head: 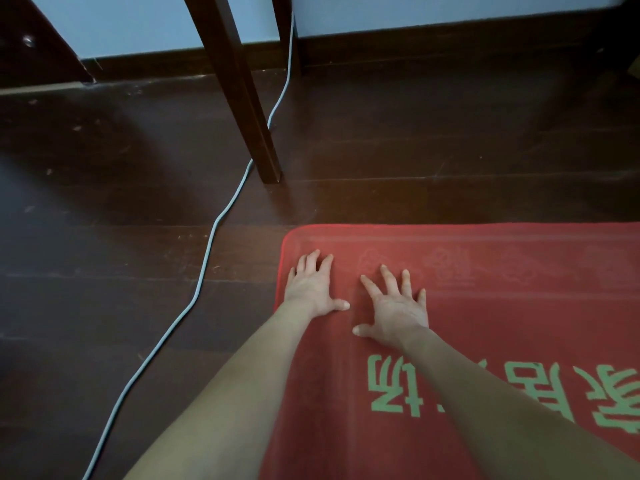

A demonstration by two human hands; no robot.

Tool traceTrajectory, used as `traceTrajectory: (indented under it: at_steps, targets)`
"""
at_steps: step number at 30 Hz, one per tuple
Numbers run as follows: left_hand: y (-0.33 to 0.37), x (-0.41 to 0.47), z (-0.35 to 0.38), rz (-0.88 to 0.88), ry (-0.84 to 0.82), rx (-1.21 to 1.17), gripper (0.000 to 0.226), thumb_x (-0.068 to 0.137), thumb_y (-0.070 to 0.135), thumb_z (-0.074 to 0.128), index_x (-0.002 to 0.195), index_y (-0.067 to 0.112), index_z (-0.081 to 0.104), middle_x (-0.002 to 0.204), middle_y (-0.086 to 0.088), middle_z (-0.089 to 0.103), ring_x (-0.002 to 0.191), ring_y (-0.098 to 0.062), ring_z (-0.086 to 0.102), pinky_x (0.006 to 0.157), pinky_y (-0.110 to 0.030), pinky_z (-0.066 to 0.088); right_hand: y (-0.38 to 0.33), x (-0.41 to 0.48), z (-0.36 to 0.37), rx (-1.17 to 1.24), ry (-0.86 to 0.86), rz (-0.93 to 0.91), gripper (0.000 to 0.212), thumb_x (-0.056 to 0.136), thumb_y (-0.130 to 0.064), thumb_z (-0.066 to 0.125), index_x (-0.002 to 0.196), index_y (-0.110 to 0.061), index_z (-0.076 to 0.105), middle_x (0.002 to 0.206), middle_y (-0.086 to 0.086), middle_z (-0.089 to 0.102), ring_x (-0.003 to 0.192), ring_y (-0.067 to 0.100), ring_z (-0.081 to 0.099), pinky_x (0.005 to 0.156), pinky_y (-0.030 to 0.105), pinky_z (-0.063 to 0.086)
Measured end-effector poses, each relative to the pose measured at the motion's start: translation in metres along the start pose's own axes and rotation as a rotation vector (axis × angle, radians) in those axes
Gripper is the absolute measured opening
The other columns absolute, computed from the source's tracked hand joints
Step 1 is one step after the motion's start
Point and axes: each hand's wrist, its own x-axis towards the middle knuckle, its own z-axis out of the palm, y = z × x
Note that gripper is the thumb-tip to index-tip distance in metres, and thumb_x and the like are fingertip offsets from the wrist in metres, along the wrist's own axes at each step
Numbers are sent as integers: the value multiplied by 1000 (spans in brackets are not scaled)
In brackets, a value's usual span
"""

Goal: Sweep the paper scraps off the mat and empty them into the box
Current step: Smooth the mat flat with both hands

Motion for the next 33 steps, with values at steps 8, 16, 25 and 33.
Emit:
traceTrajectory:
  at_steps: [8,16,25,33]
  targets:
    - [5,20,-26,-3,223,48,87,90,59,46,154,14,9,160,-8,9,147,-26,12,119,-40,18,-11,5,-18,10,-43,41,105,69,-54,80,151,-34,18,160,3,2,149,39,-9,116,65,13]
    - [-13,44,-2,-83,-8,92,92,90,70,23,152,13,-14,159,-6,-22,148,-22,-17,121,-41,-7,-7,4,-16,-27,-67,34,105,71,-55,78,151,-35,15,160,3,0,149,41,-10,116,65,13]
    - [-6,55,-12,-35,-43,89,92,88,73,26,153,21,-13,159,-2,-24,147,-23,-19,121,-43,-6,-3,2,-11,-132,-80,-16,110,77,-61,70,155,-35,-3,163,3,-17,148,40,-17,118,62,11]
    - [29,59,-8,92,-50,141,90,89,71,25,152,21,-15,158,2,-25,147,-20,-21,120,-43,-8,-2,0,-11,-184,-108,-26,114,78,-61,68,154,-35,-13,161,2,-26,147,38,-21,119,59,9]
